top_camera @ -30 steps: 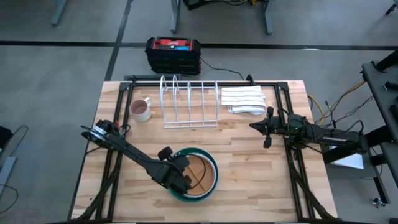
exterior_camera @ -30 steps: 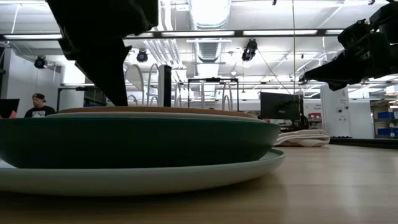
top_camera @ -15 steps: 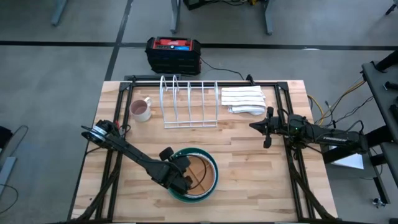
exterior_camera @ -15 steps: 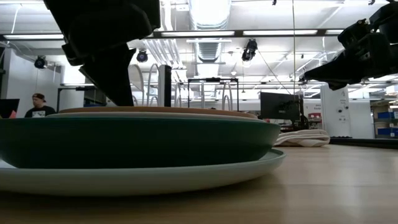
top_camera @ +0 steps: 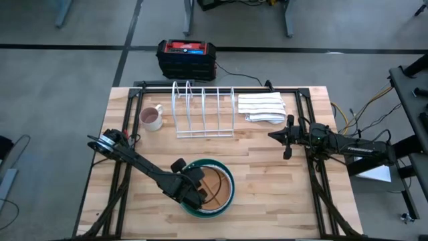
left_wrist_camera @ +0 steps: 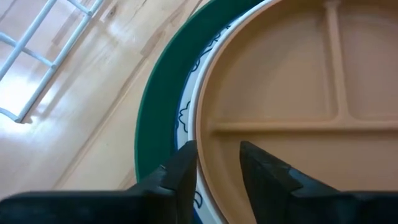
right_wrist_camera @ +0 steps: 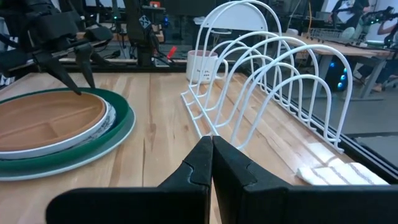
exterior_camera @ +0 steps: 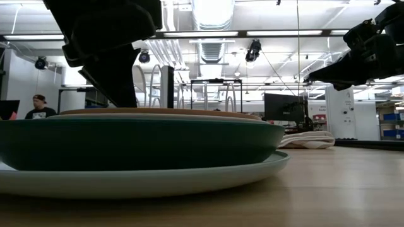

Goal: Sort dishes
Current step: Put the brown plate into the dishwasher rack

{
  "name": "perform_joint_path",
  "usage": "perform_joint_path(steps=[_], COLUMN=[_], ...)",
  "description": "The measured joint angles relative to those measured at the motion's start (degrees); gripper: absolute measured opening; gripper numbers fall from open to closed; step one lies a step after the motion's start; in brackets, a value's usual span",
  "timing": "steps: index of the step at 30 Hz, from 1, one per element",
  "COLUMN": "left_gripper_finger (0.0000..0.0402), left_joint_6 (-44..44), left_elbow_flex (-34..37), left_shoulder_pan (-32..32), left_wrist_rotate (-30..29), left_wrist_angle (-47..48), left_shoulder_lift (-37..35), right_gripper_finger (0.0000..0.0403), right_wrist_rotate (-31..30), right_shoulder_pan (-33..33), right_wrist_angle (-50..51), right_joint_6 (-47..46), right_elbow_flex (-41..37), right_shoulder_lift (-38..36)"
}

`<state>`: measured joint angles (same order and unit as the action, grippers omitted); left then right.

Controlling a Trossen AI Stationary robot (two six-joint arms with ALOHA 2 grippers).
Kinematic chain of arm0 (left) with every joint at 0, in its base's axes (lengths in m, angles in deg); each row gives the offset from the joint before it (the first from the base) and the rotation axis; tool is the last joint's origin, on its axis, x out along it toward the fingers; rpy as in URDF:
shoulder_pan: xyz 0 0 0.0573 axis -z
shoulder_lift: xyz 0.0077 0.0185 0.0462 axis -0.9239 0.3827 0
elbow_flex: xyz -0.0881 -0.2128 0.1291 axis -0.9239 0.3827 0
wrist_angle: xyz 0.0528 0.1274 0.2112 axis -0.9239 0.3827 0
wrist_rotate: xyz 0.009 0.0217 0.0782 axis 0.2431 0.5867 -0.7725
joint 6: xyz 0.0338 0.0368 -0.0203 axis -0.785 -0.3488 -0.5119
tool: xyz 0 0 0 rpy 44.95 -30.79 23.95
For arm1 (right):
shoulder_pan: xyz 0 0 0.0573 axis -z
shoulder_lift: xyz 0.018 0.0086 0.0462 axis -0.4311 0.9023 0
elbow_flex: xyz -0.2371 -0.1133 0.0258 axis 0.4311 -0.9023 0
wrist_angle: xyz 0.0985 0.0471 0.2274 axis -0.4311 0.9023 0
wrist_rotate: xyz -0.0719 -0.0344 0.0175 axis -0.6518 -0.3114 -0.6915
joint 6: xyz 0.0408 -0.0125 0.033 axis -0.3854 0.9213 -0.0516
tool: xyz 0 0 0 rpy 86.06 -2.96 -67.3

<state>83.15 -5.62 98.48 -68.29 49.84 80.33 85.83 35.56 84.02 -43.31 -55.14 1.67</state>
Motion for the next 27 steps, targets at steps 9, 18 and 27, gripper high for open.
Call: perform_joint_path(steps=[9,18,27], left_gripper_finger=[0.012,0.0118,0.0091], left_joint_6=[4.2,8.0,7.7], left_elbow_flex=[1.2,4.3,3.8], left_shoulder_pan=[0.0,0.0,0.0], left_wrist_rotate=[0.2,2.1,2.3], left_wrist_angle=[0.2,-0.6,-0.5], left_shoulder_lift=[0.0,0.0,0.0], right_gripper_finger=[0.0,0.0,0.0], right_wrist_rotate=[0.0,0.0,0.0], right_shoulder_pan=[0.0,0.0,0.0], right_wrist_angle=[0.0,0.0,0.0], right_joint_6=[0.1,0.1,0.1], right_elbow_flex=[0.0,0.0,0.0], right_shoulder_lift=[0.0,0.0,0.0])
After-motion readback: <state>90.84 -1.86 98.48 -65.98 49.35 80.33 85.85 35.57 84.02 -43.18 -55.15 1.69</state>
